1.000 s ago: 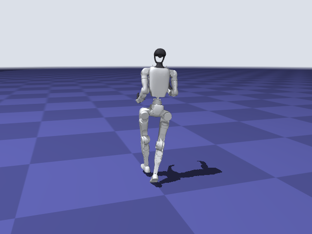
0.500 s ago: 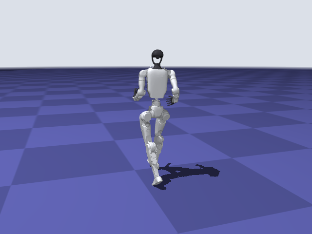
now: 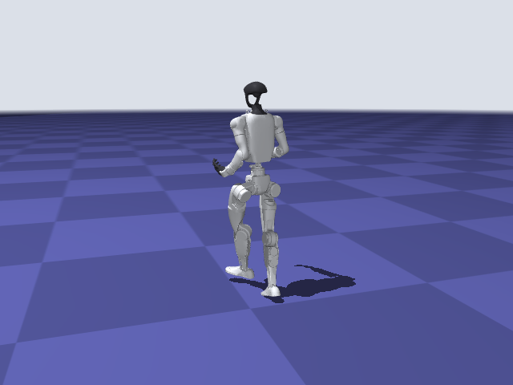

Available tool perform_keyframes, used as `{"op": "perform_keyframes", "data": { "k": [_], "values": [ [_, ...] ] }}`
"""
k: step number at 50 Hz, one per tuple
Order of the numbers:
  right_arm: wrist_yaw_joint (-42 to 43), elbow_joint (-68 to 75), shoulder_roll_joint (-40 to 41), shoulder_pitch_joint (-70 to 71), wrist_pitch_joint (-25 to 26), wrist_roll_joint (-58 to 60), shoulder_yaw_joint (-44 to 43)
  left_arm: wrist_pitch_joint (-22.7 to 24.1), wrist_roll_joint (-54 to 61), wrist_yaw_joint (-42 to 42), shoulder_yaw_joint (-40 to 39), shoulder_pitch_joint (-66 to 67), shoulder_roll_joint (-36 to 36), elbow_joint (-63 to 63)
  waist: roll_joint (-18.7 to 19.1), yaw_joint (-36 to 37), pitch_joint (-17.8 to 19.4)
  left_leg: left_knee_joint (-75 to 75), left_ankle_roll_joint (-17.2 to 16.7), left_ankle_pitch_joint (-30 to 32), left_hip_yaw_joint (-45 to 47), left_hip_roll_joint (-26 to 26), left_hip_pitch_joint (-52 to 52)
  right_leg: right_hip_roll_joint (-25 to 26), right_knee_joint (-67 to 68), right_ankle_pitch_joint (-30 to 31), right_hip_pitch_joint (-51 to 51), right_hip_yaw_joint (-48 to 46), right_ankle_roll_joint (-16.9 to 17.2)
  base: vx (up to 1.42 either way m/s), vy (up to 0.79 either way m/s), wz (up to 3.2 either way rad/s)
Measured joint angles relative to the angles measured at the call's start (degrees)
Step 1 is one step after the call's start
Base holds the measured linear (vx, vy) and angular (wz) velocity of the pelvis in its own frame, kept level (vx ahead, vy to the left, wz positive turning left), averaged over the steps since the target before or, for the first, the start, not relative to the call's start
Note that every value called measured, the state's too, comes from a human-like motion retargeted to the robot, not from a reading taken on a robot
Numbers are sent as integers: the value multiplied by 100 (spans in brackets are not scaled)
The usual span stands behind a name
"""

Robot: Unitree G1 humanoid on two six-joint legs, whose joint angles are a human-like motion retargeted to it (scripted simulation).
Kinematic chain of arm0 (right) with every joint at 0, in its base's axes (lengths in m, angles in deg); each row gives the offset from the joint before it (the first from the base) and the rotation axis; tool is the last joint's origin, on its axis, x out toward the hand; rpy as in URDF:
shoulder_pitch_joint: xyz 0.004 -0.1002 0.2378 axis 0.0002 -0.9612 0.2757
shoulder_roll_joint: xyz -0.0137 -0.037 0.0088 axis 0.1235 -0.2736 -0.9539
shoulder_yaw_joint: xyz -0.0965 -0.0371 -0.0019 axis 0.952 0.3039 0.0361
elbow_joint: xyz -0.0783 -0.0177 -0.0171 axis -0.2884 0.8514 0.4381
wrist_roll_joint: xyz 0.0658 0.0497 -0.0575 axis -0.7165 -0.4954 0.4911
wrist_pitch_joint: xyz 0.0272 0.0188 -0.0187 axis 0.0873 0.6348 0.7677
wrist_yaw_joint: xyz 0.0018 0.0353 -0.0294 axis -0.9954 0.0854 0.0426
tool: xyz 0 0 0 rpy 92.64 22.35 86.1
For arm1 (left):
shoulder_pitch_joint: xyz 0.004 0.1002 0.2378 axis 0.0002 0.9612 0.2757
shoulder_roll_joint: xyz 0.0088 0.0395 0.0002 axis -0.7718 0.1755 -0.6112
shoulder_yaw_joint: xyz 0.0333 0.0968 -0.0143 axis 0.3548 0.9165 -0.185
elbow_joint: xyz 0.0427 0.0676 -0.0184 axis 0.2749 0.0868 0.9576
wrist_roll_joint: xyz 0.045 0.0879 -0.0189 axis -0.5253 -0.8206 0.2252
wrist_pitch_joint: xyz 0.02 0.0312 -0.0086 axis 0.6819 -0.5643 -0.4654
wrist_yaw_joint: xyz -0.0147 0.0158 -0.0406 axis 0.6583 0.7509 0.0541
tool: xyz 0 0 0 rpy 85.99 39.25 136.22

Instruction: Walk run

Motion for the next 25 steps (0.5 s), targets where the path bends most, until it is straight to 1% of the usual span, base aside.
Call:
{"op": "perform_keyframes", "data": {
  "k": [1,2,3,4,5,7,8,9,10,12,13,15,17,18,19,22,23,25],
  "values": [
    [-52,127,43,-35,39,61,-6,-26,10,-4,-62,-7,45,30,-98,134,-40,179,303,294,268,139,170,-43,159,223,128,101,49,120,-40,-36],
    [-116,269,108,-75,69,125,-24,-47,13,-12,-136,-21,92,59,-201,265,-83,332,505,395,448,268,322,-112,368,539,227,133,107,127,-71,-101],
    [-205,444,216,-127,81,195,-68,-57,1,-28,-233,-47,140,85,-315,391,-131,431,505,110,453,380,439,-229,674,1042,270,28,182,118,-71,-67],
    [-311,638,353,-201,80,269,-116,-45,1,-30,-316,-74,185,114,-335,429,-203,599,505,-157,-291,362,307,-288,1116,1653,135,-181,239,103,-56,-12],
    [-427,843,505,-287,74,344,-167,-23,7,-26,-391,-102,228,145,-309,422,-286,802,505,-416,-1409,280,50,-318,1624,2318,-90,-440,286,102,-2,60],
    [-657,1165,722,-539,95,516,-139,-32,106,61,-528,-187,362,178,-208,200,-211,1463,505,-710,-971,610,247,-222,3330,2819,-715,163,308,108,36,99],
    [-708,1313,811,-648,112,583,-84,-29,136,112,-553,-261,424,189,-147,162,-136,1646,505,-863,-1060,558,328,-161,4137,2819,-1055,503,298,97,36,115],
    [-753,1437,904,-765,129,601,-60,-1,163,174,-532,-330,445,195,56,120,-115,1632,505,-916,-1069,721,495,49,4364,2695,-1279,680,279,91,39,130],
    [-797,1548,999,-885,147,595,-49,41,188,242,-489,-396,446,198,330,75,-121,1519,505,-919,-1037,992,705,334,4302,2510,-1444,777,254,82,48,201],
    [-899,1675,1044,-1212,115,493,-168,111,250,377,-300,-520,530,234,628,-186,-132,1239,505,-796,-1595,874,973,255,4292,1797,-1857,623,-41,64,41,259],
    [-912,1686,1086,-1396,89,427,-206,120,274,386,-226,-567,534,227,718,-216,-120,1161,505,-710,-1786,826,1044,182,4204,1430,-2041,670,-208,60,32,269],
    [-903,1672,1199,-1771,33,273,-327,94,301,293,-63,-634,465,183,897,-549,-165,1103,505,-565,-2431,692,1111,-124,3759,732,-2410,541,-451,70,27,326],
    [-866,1659,1344,-2064,-3,118,-433,39,268,168,65,-704,326,110,952,-916,-258,1032,505,-404,-3178,439,1168,-483,2911,588,-2647,384,-401,75,18,351],
    [-846,1654,1420,-2170,-9,31,-469,14,233,124,129,-754,252,75,938,-1044,-285,1028,505,-351,-3495,296,1208,-530,2388,632,-2722,453,-290,79,7,324],
    [-827,1646,1496,-2251,-14,-64,-488,-8,197,88,186,-814,178,49,894,-1174,-294,1046,505,-315,-3816,132,1268,-502,1897,660,-2804,716,-169,87,0,315],
    [-790,1619,1663,-2333,-25,-397,-441,-33,102,42,279,-1018,-35,11,616,-1506,-242,1069,505,-225,-4687,-381,1605,-380,713,580,-3045,2037,316,66,-3,277],
    [-792,1611,1675,-2306,-23,-498,-387,-22,79,52,286,-1064,-89,6,490,-1545,-199,1061,505,-197,-4889,-529,1778,-384,413,498,-3099,2517,535,73,-1,199],
    [-832,1568,1622,-2229,-10,-619,-290,4,38,82,296,-1076,-145,-7,263,-1517,-104,1058,505,-111,-5173,-768,2153,-412,-85,265,-3174,3010,1095,93,-6,135]
  ]
}}
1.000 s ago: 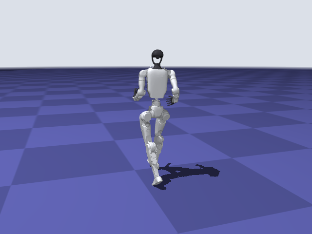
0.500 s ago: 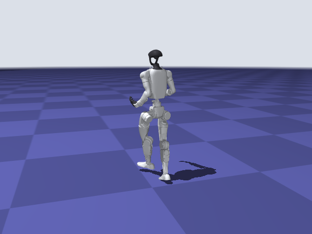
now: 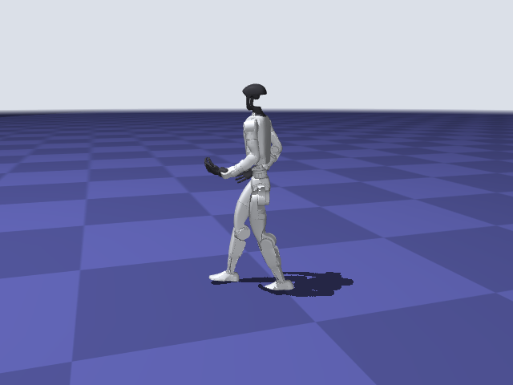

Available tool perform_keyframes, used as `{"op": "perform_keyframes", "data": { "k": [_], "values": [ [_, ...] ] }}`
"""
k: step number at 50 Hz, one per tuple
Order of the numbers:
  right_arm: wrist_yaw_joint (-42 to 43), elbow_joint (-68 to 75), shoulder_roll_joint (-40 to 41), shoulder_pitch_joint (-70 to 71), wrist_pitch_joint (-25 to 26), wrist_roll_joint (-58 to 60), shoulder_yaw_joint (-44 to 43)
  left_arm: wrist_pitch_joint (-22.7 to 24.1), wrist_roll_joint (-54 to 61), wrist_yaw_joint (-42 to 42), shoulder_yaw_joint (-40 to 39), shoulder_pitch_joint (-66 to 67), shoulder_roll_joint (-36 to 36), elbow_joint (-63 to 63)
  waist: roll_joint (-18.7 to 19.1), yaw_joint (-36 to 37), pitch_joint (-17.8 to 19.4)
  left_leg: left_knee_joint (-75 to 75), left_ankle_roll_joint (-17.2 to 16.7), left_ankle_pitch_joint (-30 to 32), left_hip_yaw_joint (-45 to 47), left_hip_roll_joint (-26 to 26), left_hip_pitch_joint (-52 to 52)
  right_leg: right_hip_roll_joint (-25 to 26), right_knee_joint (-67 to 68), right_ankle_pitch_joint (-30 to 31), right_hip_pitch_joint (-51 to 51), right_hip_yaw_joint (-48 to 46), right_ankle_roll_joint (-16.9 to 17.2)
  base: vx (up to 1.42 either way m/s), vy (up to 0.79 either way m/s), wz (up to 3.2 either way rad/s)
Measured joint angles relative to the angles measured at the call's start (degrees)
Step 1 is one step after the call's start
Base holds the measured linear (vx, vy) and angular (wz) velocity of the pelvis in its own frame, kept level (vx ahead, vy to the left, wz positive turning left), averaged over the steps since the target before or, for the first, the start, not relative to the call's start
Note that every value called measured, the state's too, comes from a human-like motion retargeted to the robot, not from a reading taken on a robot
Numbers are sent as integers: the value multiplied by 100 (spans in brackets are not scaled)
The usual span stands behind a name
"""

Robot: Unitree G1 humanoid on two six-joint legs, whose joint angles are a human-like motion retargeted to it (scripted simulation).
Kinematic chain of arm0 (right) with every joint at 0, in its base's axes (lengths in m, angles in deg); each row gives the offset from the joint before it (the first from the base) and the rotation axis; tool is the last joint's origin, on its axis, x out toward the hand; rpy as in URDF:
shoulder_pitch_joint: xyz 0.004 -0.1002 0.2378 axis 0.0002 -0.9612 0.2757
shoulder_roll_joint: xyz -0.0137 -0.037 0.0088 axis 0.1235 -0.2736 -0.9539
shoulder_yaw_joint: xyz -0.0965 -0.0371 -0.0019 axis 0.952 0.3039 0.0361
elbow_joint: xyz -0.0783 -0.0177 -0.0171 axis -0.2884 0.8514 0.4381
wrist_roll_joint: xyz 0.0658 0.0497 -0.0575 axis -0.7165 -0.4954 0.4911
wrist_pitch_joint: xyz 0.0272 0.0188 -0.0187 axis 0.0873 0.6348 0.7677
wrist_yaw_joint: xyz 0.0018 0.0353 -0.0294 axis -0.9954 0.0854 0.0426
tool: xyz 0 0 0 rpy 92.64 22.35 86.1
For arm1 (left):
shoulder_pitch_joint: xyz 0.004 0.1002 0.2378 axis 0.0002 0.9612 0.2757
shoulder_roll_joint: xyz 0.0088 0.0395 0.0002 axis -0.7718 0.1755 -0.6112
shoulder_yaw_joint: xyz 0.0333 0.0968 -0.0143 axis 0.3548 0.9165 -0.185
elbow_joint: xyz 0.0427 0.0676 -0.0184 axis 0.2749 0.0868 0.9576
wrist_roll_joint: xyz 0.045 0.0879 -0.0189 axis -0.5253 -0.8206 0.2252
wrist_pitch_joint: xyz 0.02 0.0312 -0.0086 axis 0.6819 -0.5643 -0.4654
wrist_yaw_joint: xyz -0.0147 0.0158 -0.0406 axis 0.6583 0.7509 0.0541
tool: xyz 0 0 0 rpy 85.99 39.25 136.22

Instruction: Walk run

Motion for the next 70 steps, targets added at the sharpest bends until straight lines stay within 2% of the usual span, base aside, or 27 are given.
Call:
{"op": "perform_keyframes", "data": {
  "k": [2,5,6,8,10,12,15,19,24,28,30,32,34,35,36,38,40,43,46,51,55,57,58,60,62,67,70],
  "values": [
    [-66,-53,-164,122,18,26,78,32,-1,57,-36,115,16,22,-127,143,149,169,-17,-8,-36,3,500,278,-206,-175,155,-68,698,117,-22,55],
    [-71,-136,-549,483,43,145,189,78,78,182,-112,337,242,44,-257,184,164,314,-135,764,328,-223,845,22,-44,631,316,16,698,95,32,104],
    [-81,-149,-667,612,48,159,218,69,108,205,-122,421,326,42,-204,-3,74,597,-349,1259,394,-257,781,-154,130,473,306,-265,588,97,42,230],
    [-105,-167,-813,788,35,145,264,15,98,177,-167,538,466,69,-31,-170,-64,1351,-971,2228,855,-225,424,-279,579,18,284,-495,373,102,10,251],
    [-105,-77,-818,931,9,-26,202,-68,-43,172,-60,586,612,197,218,-335,-123,2772,-2189,2720,1779,619,-352,-95,1003,-483,390,-225,163,81,1,314],
    [-43,-12,-829,1150,84,-243,343,-33,-79,293,59,596,664,214,76,-210,-209,3552,-2699,2823,2817,1222,-758,-525,925,-604,669,-897,78,72,1,218],
    [54,-121,-834,1563,35,-270,546,-60,-86,133,22,633,694,133,-271,317,-258,3958,-1821,1877,3510,1082,-1373,-948,699,-595,1089,-1486,-132,63,9,108],
    [88,-562,-1035,2133,13,71,667,-118,-154,1,-78,632,586,9,-411,1007,-151,3574,-1557,920,3602,893,-2471,-1058,295,-409,1629,-2210,-120,57,8,102],
    [143,-1096,-1363,2546,96,292,567,-63,-305,81,-126,663,369,-163,-365,1421,-91,1680,-664,-75,4716,1341,-3032,-644,22,-589,2272,-2964,-89,66,-1,174],
    [173,-1240,-1541,2667,157,390,458,-32,-474,206,-324,654,434,-193,-316,1537,-42,154,-485,-445,5178,1032,-2924,-157,-162,-720,2875,-3826,-214,69,-7,160],
    [141,-1169,-1547,2663,169,464,445,34,-527,383,-464,680,566,-195,-475,1530,-80,14,0,-116,5424,918,-2744,-146,-121,-587,3126,-4014,-95,93,-15,106],
    [95,-1056,-1458,2532,160,560,507,114,-505,515,-631,759,714,-206,-796,1803,-147,169,0,-573,5522,936,-2512,-335,154,54,3267,-3786,73,123,-21,3],
    [40,-888,-1271,2288,91,687,567,140,-393,621,-759,759,782,-146,-825,1947,-198,420,0,-1011,4831,961,-2529,-338,725,1291,3221,-3732,-62,119,-9,26],
    [18,-792,-1177,2162,55,750,605,122,-304,670,-821,719,801,-114,-740,1943,-188,581,0,-1158,4140,930,-2651,-236,1114,1990,3099,-3571,-306,124,5,79],
    [25,-701,-1121,2042,42,799,659,118,-239,706,-843,715,808,-105,-601,1872,-166,702,0,-1305,4388,1199,-2407,-163,1632,2328,2967,-3551,-638,118,10,120],
    [43,-496,-1049,1732,9,880,690,180,-112,800,-763,674,780,-116,-280,1609,-73,778,0,-1590,4230,1383,-1855,39,3196,2554,2425,-3423,-1380,97,13,213],
    [42,-361,-1039,1428,-42,933,643,243,-76,857,-713,543,703,-129,156,1443,-100,596,0,-1612,3662,1562,-1632,584,3768,2169,1772,-3003,-1446,96,17,210],
    [129,-342,-1165,790,-108,1082,432,250,-112,876,-575,294,606,-92,442,1368,-65,233,0,-1493,3039,1506,-1270,538,4447,1126,749,-2697,-1625,107,11,174],
    [237,-425,-1340,166,-167,1086,253,295,-152,859,-374,155,467,-175,605,983,-39,-150,0,-1315,2189,1279,-866,-46,4334,180,-133,-2968,-1793,96,-5,239],
    [151,-529,-1532,-390,-161,828,119,293,-128,770,-268,193,304,-417,642,73,4,-427,-98,-773,1017,798,-121,-290,2504,-269,-1131,-2180,-521,117,-17,227],
    [352,-556,-1338,-102,-94,765,175,238,13,703,-381,432,270,-409,449,-131,38,-375,-794,243,907,696,611,-418,1127,-712,-1183,-1691,187,116,-32,76],
    [510,-636,-1088,236,-75,922,204,231,86,723,-424,618,279,-380,395,-211,-59,21,-1434,1307,1067,726,732,-529,1207,-27,-1018,-2257,-267,148,-45,36],
    [606,-675,-922,440,-66,1050,227,220,106,698,-475,719,268,-395,390,-159,-163,381,-1847,1954,1315,747,647,-650,1453,-561,-900,-2401,-432,136,-41,12],
    [866,-755,-535,805,-67,1256,244,187,46,542,-522,934,298,-410,458,-124,-162,1868,-2355,3057,1637,838,137,148,2122,-1460,-698,-892,-723,128,-36,55],
    [1015,-758,-330,1328,-92,1113,147,108,-64,501,-448,946,445,-364,531,-155,-11,3789,-2431,3339,2057,1380,-649,-94,2176,-1605,-323,-1775,-897,138,-38,109],
    [814,-1022,-494,2453,-158,-44,531,167,-164,418,-514,1127,961,-334,64,478,-119,4587,-1604,1842,2533,861,-2197,-106,1656,-1840,804,-1550,-1026,125,-24,-10],
    [618,-1394,-732,2829,-188,-491,699,58,-145,272,-542,1278,930,-304,-225,940,-96,3761,-1218,1089,3280,1070,-2971,-117,949,-1097,1527,-1837,-1161,123,-26,-49]
  ]
}}
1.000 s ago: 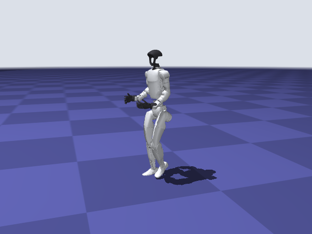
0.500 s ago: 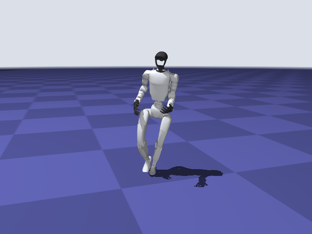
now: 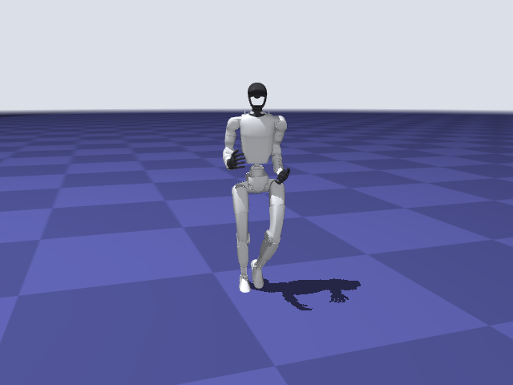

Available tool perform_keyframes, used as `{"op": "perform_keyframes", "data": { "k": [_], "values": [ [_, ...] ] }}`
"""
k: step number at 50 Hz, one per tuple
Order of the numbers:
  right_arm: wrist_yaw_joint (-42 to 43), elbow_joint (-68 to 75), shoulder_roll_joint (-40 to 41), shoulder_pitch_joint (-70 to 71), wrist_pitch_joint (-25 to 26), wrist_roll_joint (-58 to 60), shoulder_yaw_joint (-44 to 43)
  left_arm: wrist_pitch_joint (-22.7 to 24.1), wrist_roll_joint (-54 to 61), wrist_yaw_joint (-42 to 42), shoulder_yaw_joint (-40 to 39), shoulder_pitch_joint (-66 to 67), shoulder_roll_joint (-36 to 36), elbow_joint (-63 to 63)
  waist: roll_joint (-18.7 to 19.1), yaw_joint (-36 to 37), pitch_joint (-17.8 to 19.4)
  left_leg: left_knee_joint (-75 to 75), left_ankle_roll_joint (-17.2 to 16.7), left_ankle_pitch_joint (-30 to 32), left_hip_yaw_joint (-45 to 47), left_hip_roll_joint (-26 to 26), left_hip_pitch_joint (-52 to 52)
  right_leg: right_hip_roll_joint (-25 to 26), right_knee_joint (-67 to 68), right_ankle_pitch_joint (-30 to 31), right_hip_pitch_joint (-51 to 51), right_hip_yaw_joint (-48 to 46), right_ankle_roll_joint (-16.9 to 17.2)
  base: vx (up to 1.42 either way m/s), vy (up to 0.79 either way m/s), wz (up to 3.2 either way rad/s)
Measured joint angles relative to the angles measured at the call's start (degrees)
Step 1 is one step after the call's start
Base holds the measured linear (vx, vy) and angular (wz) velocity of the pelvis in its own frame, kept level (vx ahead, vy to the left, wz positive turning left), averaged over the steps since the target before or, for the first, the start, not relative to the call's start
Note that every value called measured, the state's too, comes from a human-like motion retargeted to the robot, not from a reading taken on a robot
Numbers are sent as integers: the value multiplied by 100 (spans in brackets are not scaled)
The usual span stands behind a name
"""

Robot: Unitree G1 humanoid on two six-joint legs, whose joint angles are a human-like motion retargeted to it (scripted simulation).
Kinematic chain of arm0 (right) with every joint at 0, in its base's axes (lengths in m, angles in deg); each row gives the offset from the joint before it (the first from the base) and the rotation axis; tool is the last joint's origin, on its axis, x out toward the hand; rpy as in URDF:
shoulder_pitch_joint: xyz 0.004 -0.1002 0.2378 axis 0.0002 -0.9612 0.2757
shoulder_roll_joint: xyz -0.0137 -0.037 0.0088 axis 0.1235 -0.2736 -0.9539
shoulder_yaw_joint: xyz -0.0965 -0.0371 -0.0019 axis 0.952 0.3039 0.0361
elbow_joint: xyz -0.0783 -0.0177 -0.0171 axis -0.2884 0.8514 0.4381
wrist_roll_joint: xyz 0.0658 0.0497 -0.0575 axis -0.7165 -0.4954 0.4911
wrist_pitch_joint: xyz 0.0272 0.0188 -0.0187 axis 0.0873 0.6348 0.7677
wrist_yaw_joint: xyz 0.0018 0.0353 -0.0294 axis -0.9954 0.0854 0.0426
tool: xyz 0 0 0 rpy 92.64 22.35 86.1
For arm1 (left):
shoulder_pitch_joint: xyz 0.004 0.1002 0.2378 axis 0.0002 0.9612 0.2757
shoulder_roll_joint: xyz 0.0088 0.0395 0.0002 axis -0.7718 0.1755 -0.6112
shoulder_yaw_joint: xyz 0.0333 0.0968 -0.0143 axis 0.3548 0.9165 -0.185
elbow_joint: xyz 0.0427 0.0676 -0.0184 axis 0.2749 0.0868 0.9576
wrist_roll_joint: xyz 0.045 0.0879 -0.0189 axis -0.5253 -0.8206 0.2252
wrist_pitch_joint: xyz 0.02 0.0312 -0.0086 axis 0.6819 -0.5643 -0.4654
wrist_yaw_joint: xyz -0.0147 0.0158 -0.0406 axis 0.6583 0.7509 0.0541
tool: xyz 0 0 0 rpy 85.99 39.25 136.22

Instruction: Walk run

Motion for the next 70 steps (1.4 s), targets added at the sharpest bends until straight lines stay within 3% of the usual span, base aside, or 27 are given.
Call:
{"op": "perform_keyframes", "data": {
  "k": [3,6,7,8,10,13,15,19,23,28,32,33,35,37,41,47,48,50,52,53,55,58,60,62,64,68,70],
  "values": [
    [-104,-359,-215,69,50,33,6,-90,-44,-107,60,20,-232,82,-131,502,82,-1951,353,-415,805,178,-217,195,-531,1198,704,-233,70,133,-28,-29],
    [-181,-518,-253,-224,215,412,-220,-180,-160,-133,147,-96,-446,121,-117,799,214,-3873,445,-929,548,-140,53,423,-738,2460,1436,-749,102,134,-23,17],
    [-166,-507,-229,-359,257,543,-267,-197,-214,-135,153,-142,-499,93,-136,819,252,-4194,503,-917,420,-202,162,468,-647,2862,1597,-816,123,165,-27,41],
    [-120,-458,-190,-506,278,650,-267,-194,-271,-139,134,-176,-540,29,-167,842,296,-4244,824,-569,419,-176,241,517,-438,3270,1704,-682,182,147,-48,19],
    [-32,-241,-41,-804,289,810,-172,-183,-331,-112,49,-236,-669,-151,-547,793,337,-3619,1218,-1385,731,-191,444,335,993,3651,1493,-634,174,159,-66,53],
    [-358,395,129,-1593,219,841,-228,100,-99,91,169,-382,-767,-249,-492,39,316,-2397,1218,-2208,-479,-671,557,19,3587,3651,760,-1087,270,167,12,167],
    [-631,950,198,-1922,340,486,-85,197,178,315,105,-789,-743,-159,29,-72,259,-2155,1218,-2648,-245,67,805,490,3892,3421,84,-845,277,98,-3,2],
    [-1594,1379,47,-2965,627,-1320,-42,238,453,464,478,-1140,-614,-165,163,36,265,-2368,931,-2900,-303,177,1564,334,4257,1788,-1280,-591,22,138,-31,7],
    [-1780,1400,-176,-3725,683,-1920,-302,273,502,415,533,-1095,-598,-289,329,-421,191,-3204,551,-2123,-608,99,2393,16,2884,997,-2171,-733,147,142,-34,82],
    [-1535,1113,-187,-3880,449,-1197,-808,204,453,342,387,-768,-550,-352,504,-1317,94,-3953,-468,546,-1213,-22,3442,72,192,393,-2526,-96,771,145,-41,97],
    [-816,520,389,-3464,279,-380,-876,102,348,357,336,-395,-470,-511,504,-1207,-49,-3035,-1654,2244,-1146,-66,3722,-24,230,667,-2179,-707,-207,167,-46,-44],
    [-553,336,561,-3350,238,-163,-757,76,279,266,259,-207,-450,-589,552,-1068,-63,-2106,-1750,2269,-812,92,3466,392,657,276,-2085,59,-368,155,-44,-96],
    [11,108,896,-2818,136,67,-659,57,109,38,302,86,-421,-631,803,-896,13,-345,-1572,2277,-808,568,2815,888,1280,-285,-1941,94,-651,151,-41,-34],
    [53,52,911,-1928,85,-25,-893,34,-17,49,341,99,-262,-529,477,-697,-173,244,-1477,1826,-1265,-224,2047,451,1204,-507,-1588,423,-463,154,-28,-25],
    [317,-384,701,-888,-195,-278,-282,24,-122,-71,320,356,-213,-401,222,-349,-282,392,-246,155,-536,72,772,473,715,-549,-666,591,-570,137,-19,-32],
    [-45,-1207,141,-519,-97,-153,-195,-173,-203,-381,261,337,-575,-236,-234,685,-74,-2770,613,-704,336,-40,-8,448,-551,1801,889,-28,-151,147,-30,-66],
    [-83,-1278,65,-612,22,87,-291,-185,-210,-377,274,261,-633,-209,-295,837,20,-3518,663,-841,217,-190,54,439,-647,2316,1212,-209,5,147,-28,-21],
    [4,-1309,8,-792,156,529,-462,-170,-259,-315,304,68,-710,-225,-318,994,201,-4386,303,-991,-64,-288,242,542,-577,3055,1694,-385,176,130,-29,-6],
    [239,-1141,57,-1023,163,892,-467,-121,-349,-228,307,-103,-746,-371,-379,979,349,-4158,813,-400,-130,-290,350,632,228,3649,1785,-222,390,161,-51,42],
    [347,-989,130,-1159,156,1067,-410,-103,-379,-167,295,-174,-782,-463,-623,756,367,-3612,1117,-1175,-64,-540,399,493,1304,3650,1500,-344,435,177,-57,150],
    [399,-561,330,-1708,56,1413,-466,-8,-425,-128,488,-150,-804,-545,-875,274,324,-2543,1218,-1997,-688,-1058,558,281,3293,3651,1134,-784,628,192,-21,191],
    [620,224,516,-2085,-185,1701,-201,53,-327,-62,54,-866,-749,-324,-247,115,99,-2124,1047,-2612,-664,-237,685,733,3846,3378,107,-475,467,135,-20,-53],
    [705,455,579,-2523,-376,1615,-199,71,-455,-13,71,-1143,-670,-175,41,103,28,-2262,918,-2818,-655,76,1143,891,3990,2571,-553,-429,210,133,-35,-50],
    [511,500,537,-3013,-490,1404,-163,254,-437,192,208,-1274,-684,-115,54,69,0,-2657,752,-2566,-596,89,1583,711,3740,1713,-1159,-279,187,157,-47,-8],
    [231,461,438,-3439,-483,1224,-208,330,-251,334,374,-1319,-666,-67,186,-256,-27,-3216,474,-1823,-784,87,2083,456,2943,1187,-1635,-424,233,135,-33,76],
    [-53,375,69,-3852,-436,1097,-422,66,379,113,452,-1152,-618,-57,437,-1015,-61,-4004,-282,371,-1197,14,3047,226,605,764,-2051,-437,322,152,-34,78],
    [-67,315,-32,-3835,-399,1154,-525,-67,574,-42,382,-1038,-660,-104,529,-1288,-18,-4146,-769,1409,-1467,-3,3482,312,-341,396,-2041,14,637,147,-38,33]
  ]
}}
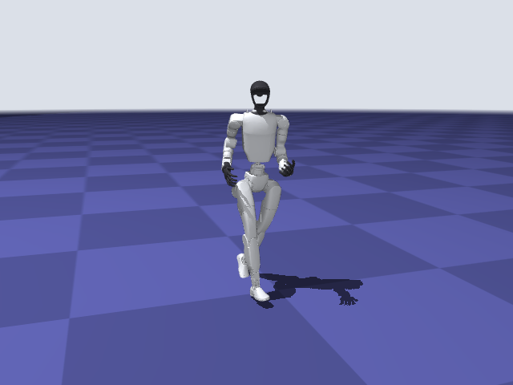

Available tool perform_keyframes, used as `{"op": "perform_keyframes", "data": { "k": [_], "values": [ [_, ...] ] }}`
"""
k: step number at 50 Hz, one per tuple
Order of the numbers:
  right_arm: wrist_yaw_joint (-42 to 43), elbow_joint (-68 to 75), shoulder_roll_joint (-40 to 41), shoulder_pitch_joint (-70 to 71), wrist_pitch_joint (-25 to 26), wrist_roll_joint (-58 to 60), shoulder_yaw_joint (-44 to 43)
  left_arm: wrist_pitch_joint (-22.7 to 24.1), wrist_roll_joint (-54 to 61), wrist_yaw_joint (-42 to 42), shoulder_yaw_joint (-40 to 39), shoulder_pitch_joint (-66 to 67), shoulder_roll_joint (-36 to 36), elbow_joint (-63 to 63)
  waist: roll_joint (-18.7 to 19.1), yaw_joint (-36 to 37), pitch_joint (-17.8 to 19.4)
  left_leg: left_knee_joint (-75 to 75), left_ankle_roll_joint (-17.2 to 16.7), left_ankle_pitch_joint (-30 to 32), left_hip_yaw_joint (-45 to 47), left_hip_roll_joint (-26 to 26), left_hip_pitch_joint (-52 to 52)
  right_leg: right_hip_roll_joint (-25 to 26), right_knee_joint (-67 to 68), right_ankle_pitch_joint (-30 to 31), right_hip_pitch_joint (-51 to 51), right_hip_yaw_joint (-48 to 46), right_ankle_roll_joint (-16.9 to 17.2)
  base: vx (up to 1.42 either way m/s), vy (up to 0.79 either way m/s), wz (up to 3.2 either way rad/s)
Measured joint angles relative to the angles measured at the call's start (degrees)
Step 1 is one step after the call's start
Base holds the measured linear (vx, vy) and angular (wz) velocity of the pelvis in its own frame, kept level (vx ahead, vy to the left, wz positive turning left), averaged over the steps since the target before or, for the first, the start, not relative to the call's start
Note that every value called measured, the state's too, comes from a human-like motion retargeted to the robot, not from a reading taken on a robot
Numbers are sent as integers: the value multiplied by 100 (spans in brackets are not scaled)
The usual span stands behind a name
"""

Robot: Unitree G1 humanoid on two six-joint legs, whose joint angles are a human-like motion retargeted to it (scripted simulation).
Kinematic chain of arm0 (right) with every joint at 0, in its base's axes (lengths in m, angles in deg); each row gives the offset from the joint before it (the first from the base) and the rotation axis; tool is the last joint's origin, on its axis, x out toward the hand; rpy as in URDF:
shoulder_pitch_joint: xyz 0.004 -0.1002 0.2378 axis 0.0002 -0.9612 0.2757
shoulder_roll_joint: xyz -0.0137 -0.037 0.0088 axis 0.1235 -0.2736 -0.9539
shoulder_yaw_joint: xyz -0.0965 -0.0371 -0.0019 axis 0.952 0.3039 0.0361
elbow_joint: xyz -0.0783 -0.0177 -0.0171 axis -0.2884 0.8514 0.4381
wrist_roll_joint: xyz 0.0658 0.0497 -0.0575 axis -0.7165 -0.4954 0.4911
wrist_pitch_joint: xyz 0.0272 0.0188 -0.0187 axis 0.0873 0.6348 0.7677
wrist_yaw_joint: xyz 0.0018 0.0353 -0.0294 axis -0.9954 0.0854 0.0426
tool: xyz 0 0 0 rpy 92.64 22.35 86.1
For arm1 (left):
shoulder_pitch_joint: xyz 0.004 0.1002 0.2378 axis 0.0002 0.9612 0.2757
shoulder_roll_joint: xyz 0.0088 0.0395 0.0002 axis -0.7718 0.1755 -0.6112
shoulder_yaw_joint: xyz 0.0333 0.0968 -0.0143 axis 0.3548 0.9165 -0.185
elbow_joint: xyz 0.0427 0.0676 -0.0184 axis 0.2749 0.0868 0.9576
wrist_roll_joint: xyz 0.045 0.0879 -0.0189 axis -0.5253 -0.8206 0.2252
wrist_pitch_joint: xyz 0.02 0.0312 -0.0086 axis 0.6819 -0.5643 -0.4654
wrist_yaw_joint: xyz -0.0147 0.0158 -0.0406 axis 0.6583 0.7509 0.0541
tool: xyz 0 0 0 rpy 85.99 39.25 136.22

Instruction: Walk run

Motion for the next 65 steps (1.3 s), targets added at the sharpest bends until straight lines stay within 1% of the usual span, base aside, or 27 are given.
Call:
{"op": "perform_keyframes", "data": {
  "k": [2,3,5,7,8,10,12,15,19,22,23,25,27,28,30,34,38,42,45,46,48,50,54,57,60,63,65],
  "values": [
    [54,-107,-9,174,62,119,-37,-32,-1,-47,-100,66,-102,-124,-5,-98,39,202,-505,590,90,60,289,-115,-235,313,29,39,-70,155,-43,-23],
    [130,-205,24,333,104,202,-36,-39,-82,-39,-172,101,-178,-242,-35,-106,85,662,-833,799,174,96,332,-112,-82,767,83,-49,-371,130,-30,-75],
    [381,-426,155,629,175,364,65,-71,-334,-57,-291,312,-250,-528,13,134,78,2191,-1012,869,701,369,-50,78,662,80,181,-533,-1212,158,-40,-127],
    [754,-515,317,941,150,378,229,-45,-591,-222,-302,782,-123,-591,162,399,-46,3784,-871,861,624,440,-671,910,1389,-763,382,686,-1270,212,-55,-72],
    [871,-490,436,1392,98,279,48,-47,-648,-262,-211,800,-6,-563,-24,535,-159,4111,-929,838,231,-33,-1122,444,1435,-800,419,422,-1228,145,-25,-1],
    [698,-464,570,2139,48,-72,-293,-64,-610,-228,-141,913,216,-377,-333,764,-344,4611,-697,46,209,-449,-1834,169,1394,-987,772,556,-1181,127,-9,-26],
    [883,-630,610,2674,36,-188,110,-144,-390,-334,-194,1116,331,-250,-403,875,-392,4528,-155,-884,593,-261,-2390,188,1087,-912,1286,672,-1174,157,-10,-37],
    [1122,-1018,450,3277,-27,-312,357,-300,-310,-557,-255,1319,281,-135,-632,1121,-331,3594,670,-1782,1443,130,-3137,90,356,97,2085,348,-1095,132,-17,-22],
    [739,-1471,83,3376,306,76,299,-284,-601,-614,-322,1356,-16,-53,-845,1790,-61,811,1205,-2160,1680,-40,-3256,159,-209,1954,3202,-16,-614,156,-29,-68],
    [439,-1668,-86,3134,804,902,70,-178,-762,-381,-265,1134,-172,-149,-849,1892,238,-242,1117,-2076,1194,-200,-3030,219,78,2941,3830,-387,-147,161,-22,11],
    [467,-1674,-88,3016,881,1149,51,-141,-795,-294,-239,1055,-204,-250,-825,1825,316,-128,1634,-1692,1401,-146,-2981,241,516,3176,3866,-387,54,134,-35,69],
    [677,-1475,61,2665,863,1502,114,-108,-813,-149,-201,936,-345,-479,-1066,1459,307,1174,1987,-3019,1227,-377,-2991,226,2379,3254,3393,-541,20,163,-46,131],
    [812,-952,283,1997,677,1583,71,27,-744,-147,37,793,-359,-441,-1105,1213,186,1806,1952,-3475,169,-989,-2841,231,3857,3236,2893,-596,-67,207,-3,102],
    [844,-622,387,1907,558,1516,259,21,-624,-177,-225,428,-362,-339,-815,1134,107,2110,1938,-3762,698,-289,-2937,467,4021,3183,2443,-451,-84,128,-12,-62],
    [706,-19,500,1551,337,1231,291,-97,-626,-289,-530,-97,-272,-116,-581,1332,16,2173,1823,-4118,1067,208,-2653,611,4528,2406,1673,-120,-105,117,-29,-114],
    [195,351,265,406,119,935,161,311,-764,157,-235,-379,-124,-101,-488,1134,17,1194,1513,-3506,909,103,-1520,213,3915,910,573,-299,-294,142,-34,26],
    [138,234,-194,-310,-12,935,-176,333,-429,231,-132,-239,-67,-293,-171,394,-21,268,809,-1437,559,120,-562,-223,1593,421,92,-848,-269,143,-30,87],
    [314,15,-307,-460,-99,396,-421,22,-13,-51,-192,136,-133,-461,-23,-26,-34,99,-123,561,165,72,232,-106,-196,-107,42,-169,162,152,-38,17],
    [371,-401,-146,-194,27,223,-418,-150,264,-201,-163,401,-312,-727,49,-114,166,1814,-882,869,95,301,225,73,-30,897,292,-355,-777,150,-33,-40],
    [453,-542,-41,-41,99,304,-311,-209,238,-311,-259,565,-334,-824,152,65,119,2701,-912,869,392,502,-44,392,418,372,305,-376,-1207,210,-63,-116],
    [814,-695,238,427,152,341,-68,-307,65,-602,-378,920,-272,-883,253,380,-68,3908,-732,869,577,600,-583,853,1156,-441,359,241,-1396,176,-53,-103],
    [801,-572,600,1445,82,-139,-422,-302,-148,-643,-221,950,-71,-732,-90,607,-330,4450,-512,706,297,88,-1418,180,1260,-681,527,161,-1226,126,-17,3],
    [726,-753,776,2886,30,-1203,520,-282,4,-608,-255,1268,176,-502,-392,845,-493,4459,578,-1002,1246,404,-2500,140,757,-660,1452,543,-1269,131,-8,-51],
    [586,-1146,598,3606,56,-1549,814,-434,-18,-812,-349,1396,104,-419,-638,1184,-434,3185,1136,-1807,1920,505,-3215,78,109,416,2167,186,-1203,107,-17,-36],
    [184,-1515,236,3766,257,-1338,756,-410,-245,-839,-437,1403,-113,-344,-764,1637,-264,902,1346,-1988,1859,85,-3234,314,-298,1668,2955,85,-1037,166,-29,-53],
    [-106,-1716,-43,3582,688,-608,433,-241,-525,-623,-376,1144,-248,-315,-849,2037,36,-431,688,-2201,1128,-213,-2944,317,-235,2581,3707,-452,-826,141,-22,-20],
    [-118,-1711,-141,3380,786,-251,298,-137,-645,-474,-344,988,-288,-439,-831,2145,186,-324,1333,-1194,1480,-61,-2844,385,267,3202,3914,-463,-588,139,-34,17]
  ]
}}
